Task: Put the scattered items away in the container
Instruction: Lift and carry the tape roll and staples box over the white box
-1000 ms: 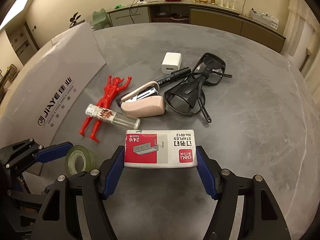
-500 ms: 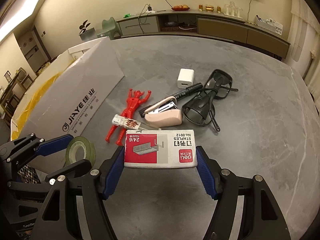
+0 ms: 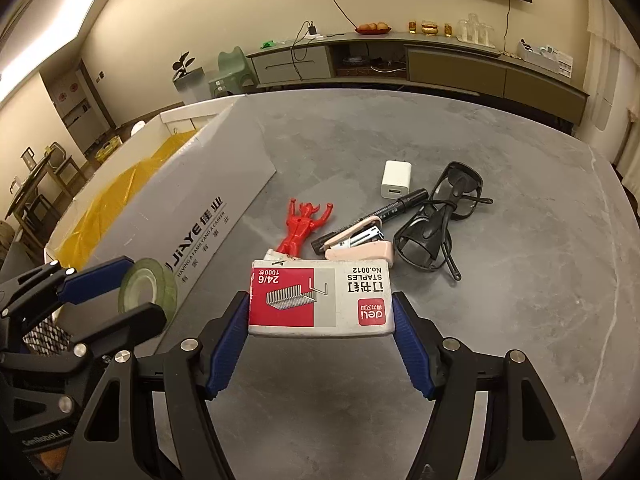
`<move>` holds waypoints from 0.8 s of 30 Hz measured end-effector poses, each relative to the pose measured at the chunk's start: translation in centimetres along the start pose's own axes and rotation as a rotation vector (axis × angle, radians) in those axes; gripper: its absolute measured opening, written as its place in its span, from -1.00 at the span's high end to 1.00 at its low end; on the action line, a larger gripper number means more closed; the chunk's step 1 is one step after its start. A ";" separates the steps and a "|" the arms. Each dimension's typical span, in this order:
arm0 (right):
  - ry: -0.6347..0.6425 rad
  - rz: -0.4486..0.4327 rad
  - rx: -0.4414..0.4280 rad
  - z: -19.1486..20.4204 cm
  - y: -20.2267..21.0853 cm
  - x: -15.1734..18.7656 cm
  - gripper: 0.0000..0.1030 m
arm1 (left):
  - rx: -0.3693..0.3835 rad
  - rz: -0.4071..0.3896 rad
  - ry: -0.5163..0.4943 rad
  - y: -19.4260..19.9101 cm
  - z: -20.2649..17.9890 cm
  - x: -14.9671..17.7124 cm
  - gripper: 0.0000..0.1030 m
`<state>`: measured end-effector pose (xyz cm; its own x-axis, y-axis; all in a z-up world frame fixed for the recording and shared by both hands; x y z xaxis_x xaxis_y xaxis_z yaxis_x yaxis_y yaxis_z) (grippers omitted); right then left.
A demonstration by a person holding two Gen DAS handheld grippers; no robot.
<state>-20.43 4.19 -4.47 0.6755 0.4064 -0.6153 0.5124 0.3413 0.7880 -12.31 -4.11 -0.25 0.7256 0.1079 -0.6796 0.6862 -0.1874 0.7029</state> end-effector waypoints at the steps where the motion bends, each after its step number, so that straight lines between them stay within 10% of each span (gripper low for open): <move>1: -0.003 -0.008 -0.006 0.2 0.3 -0.2 -0.36 | 0.000 -0.007 0.002 0.3 0.1 -0.3 0.02; 24: -0.019 -0.123 -0.090 5.0 3.7 -3.7 -0.36 | -0.033 -0.157 0.103 6.9 5.9 -3.2 0.02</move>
Point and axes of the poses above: each gripper's, at about its wrist camera, not at the fingertips, and y roughly against the way its jaws point, z to its left, x to its underside, the point moved 8 cm from there along -y, roughly the way its jaws point, and after that the axes turned 12 degrees about x, right-handed, at the moved point
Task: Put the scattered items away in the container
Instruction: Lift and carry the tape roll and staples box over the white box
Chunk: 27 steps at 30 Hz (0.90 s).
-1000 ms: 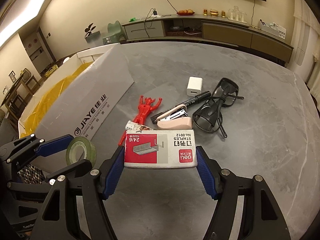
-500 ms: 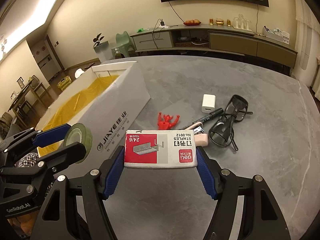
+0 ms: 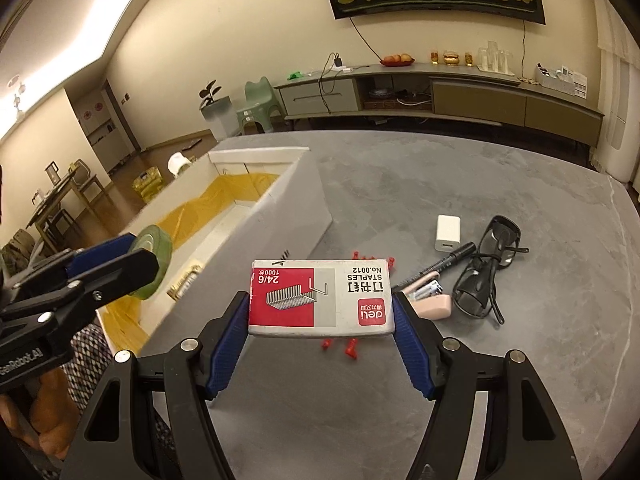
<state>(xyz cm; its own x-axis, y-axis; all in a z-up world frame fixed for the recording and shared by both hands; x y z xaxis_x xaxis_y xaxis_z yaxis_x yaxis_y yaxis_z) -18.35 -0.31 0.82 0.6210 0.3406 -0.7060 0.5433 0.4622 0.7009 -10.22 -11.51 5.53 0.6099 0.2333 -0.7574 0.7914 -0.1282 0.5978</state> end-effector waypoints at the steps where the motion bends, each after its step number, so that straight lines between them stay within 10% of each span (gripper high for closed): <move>1: -0.006 -0.009 -0.006 0.3 0.3 -0.3 -0.36 | 0.001 -0.006 0.007 0.2 0.3 -0.2 0.02; 27: -0.013 -0.078 -0.062 9.9 4.0 -3.1 -0.36 | 0.030 -0.086 0.249 3.1 11.6 -0.4 0.02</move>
Point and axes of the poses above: each gripper's, at about its wrist camera, not at the fingertips, and y roughly against the way its jaws point, z to its left, x to its underside, the point moved 8 cm from there along -y, roughly the way its jaws point, and after that the axes turned 12 degrees about x, right-handed, at the moved point
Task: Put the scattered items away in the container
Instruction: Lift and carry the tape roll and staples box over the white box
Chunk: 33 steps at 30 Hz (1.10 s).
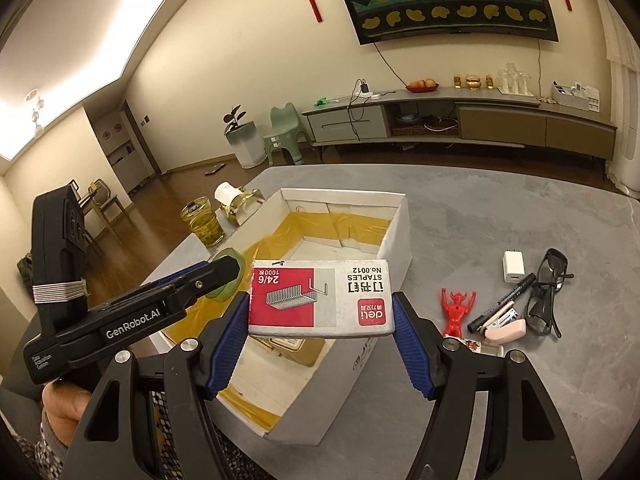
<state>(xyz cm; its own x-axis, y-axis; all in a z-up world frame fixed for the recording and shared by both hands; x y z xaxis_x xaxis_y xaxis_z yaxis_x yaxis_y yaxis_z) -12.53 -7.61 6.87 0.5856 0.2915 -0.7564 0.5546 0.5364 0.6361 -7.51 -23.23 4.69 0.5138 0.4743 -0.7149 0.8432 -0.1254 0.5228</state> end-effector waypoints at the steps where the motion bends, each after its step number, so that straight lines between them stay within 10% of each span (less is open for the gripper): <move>1: 0.006 0.000 0.001 0.4 -0.1 -0.1 -0.36 | 0.001 0.001 0.011 0.0 0.5 0.0 0.02; 33: 0.083 0.098 0.007 5.3 -6.3 -4.7 -0.36 | 0.029 0.017 0.150 -1.1 6.5 -1.9 0.02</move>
<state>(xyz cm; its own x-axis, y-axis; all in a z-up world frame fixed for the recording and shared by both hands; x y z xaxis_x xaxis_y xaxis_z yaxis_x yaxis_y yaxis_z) -15.64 -16.53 7.18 0.5864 0.4072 -0.7002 0.5014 0.4964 0.7086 -8.37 -29.65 2.42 0.5005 0.5961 -0.6278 0.8398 -0.1583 0.5192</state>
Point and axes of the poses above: each gripper's, at about its wrist camera, not at the fingertips, and y roughly against the way its jaws point, z to its left, x to its underside, the point moved 8 cm from there along -y, roughly the way its jaws point, and after that the axes turned 12 degrees about x, right-handed, at the moved point
